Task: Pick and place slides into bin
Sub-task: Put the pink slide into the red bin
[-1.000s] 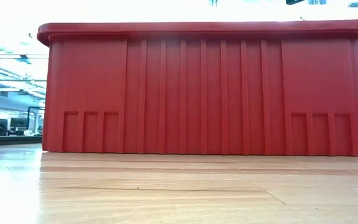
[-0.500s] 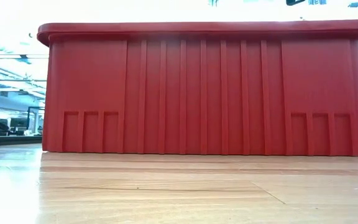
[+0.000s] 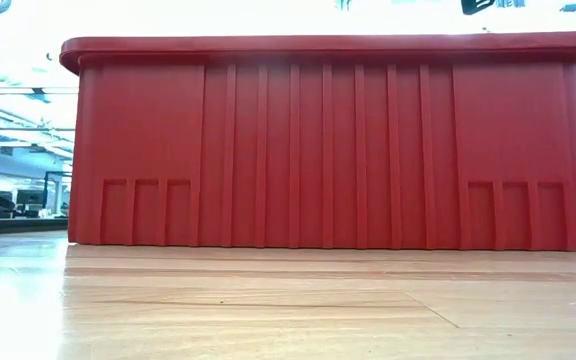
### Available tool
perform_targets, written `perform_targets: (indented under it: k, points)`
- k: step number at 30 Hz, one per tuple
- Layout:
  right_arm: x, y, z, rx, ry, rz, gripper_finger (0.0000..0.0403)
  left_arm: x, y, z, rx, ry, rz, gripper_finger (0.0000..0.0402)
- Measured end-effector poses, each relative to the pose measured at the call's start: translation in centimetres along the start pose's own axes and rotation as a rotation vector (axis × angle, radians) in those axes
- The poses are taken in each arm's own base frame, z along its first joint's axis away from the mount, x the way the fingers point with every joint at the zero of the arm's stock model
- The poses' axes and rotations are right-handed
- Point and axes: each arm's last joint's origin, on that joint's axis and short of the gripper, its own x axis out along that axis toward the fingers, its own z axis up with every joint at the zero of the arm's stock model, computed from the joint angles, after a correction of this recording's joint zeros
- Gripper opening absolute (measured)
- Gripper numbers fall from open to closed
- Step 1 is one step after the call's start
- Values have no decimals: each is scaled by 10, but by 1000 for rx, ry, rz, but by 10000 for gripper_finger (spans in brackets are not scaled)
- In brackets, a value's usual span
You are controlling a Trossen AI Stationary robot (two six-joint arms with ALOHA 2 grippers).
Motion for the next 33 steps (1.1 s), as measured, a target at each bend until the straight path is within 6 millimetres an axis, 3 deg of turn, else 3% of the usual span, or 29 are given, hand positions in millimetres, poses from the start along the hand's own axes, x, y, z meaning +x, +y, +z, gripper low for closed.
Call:
perform_targets:
  k: [6,16,33]
  points:
    - [0,0,0,-2,-1,-1,130,10,-7,-1,16,35,25,152]
    - [0,0,0,-3,-1,-1,130,-6,-12,-8,28,1,-33,152]
    - [0,0,0,-3,-1,-1,130,30,-26,-17,-10,-9,136,152]
